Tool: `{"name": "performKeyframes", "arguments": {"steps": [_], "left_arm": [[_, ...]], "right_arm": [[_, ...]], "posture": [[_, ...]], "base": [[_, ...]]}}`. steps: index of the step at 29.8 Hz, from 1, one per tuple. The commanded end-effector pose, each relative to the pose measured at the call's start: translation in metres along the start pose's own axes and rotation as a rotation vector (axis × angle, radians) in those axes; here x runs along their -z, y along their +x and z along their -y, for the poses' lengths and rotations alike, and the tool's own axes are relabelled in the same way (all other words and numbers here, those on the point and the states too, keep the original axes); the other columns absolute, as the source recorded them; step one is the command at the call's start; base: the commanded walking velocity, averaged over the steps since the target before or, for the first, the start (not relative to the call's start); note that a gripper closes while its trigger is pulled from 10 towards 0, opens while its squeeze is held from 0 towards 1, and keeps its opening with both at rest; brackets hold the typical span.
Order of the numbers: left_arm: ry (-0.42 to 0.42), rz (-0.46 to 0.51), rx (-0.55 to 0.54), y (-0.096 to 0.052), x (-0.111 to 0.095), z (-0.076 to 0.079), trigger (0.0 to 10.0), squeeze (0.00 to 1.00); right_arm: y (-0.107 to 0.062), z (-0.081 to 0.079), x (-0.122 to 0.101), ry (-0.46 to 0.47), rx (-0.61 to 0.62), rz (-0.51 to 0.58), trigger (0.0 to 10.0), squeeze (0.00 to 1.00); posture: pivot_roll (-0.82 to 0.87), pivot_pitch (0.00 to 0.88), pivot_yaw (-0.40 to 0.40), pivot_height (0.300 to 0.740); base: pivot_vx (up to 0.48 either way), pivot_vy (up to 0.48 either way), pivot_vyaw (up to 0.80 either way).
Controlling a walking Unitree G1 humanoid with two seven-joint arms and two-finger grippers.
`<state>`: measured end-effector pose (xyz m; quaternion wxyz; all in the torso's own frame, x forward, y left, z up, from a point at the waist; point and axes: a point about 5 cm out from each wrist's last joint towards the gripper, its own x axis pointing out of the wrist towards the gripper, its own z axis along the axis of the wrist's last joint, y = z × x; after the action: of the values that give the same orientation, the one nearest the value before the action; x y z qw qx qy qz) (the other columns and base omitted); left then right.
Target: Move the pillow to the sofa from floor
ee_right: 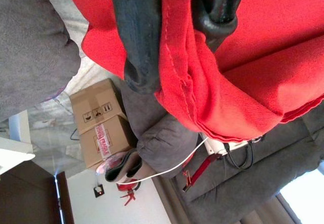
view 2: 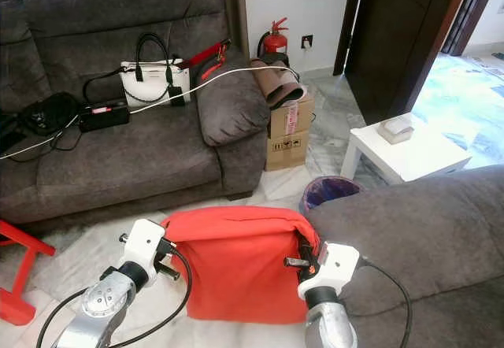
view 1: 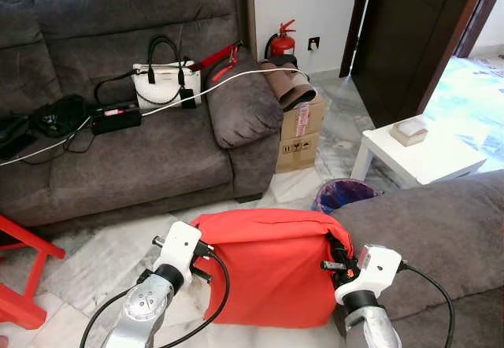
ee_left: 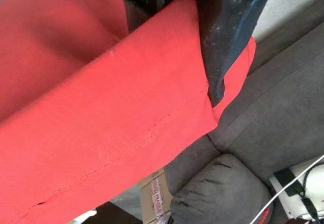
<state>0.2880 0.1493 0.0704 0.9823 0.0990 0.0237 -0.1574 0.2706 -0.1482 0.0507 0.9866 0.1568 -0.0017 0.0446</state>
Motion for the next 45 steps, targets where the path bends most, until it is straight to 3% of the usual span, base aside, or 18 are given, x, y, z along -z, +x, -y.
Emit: {"name": "performKeyframes", "arguments": {"steps": [1, 14, 30, 45], "left_arm": [[0.007, 0.057, -0.072, -0.001, -0.010, -0.018, 10.0, 0.00], [0.015, 0.056, -0.061, -0.001, -0.008, -0.014, 10.0, 0.00], [0.003, 0.052, -0.058, 0.000, -0.007, -0.015, 10.0, 0.00], [0.008, 0.056, -0.063, 0.003, -0.008, -0.015, 10.0, 0.00]], "right_arm": [[0.000, 0.009, -0.009, 0.021, 0.074, 0.072, 10.0, 0.00], [0.000, 0.009, -0.009, 0.028, 0.073, 0.068, 10.0, 0.00], [0.006, 0.007, -0.012, 0.026, 0.054, 0.082, 10.0, 0.00], [0.018, 0.004, -0.020, 0.038, -0.046, 0.064, 10.0, 0.00]], "posture": [[-0.03, 0.019, 0.098, 0.740], [-0.02, 0.038, 0.090, 0.740], [-0.02, 0.060, 0.094, 0.740], [-0.04, 0.079, 0.096, 0.740]], "base": [[0.000, 0.000, 0.00], [0.000, 0.000, 0.00], [-0.263, 0.000, 0.00], [-0.018, 0.000, 0.00]]}}
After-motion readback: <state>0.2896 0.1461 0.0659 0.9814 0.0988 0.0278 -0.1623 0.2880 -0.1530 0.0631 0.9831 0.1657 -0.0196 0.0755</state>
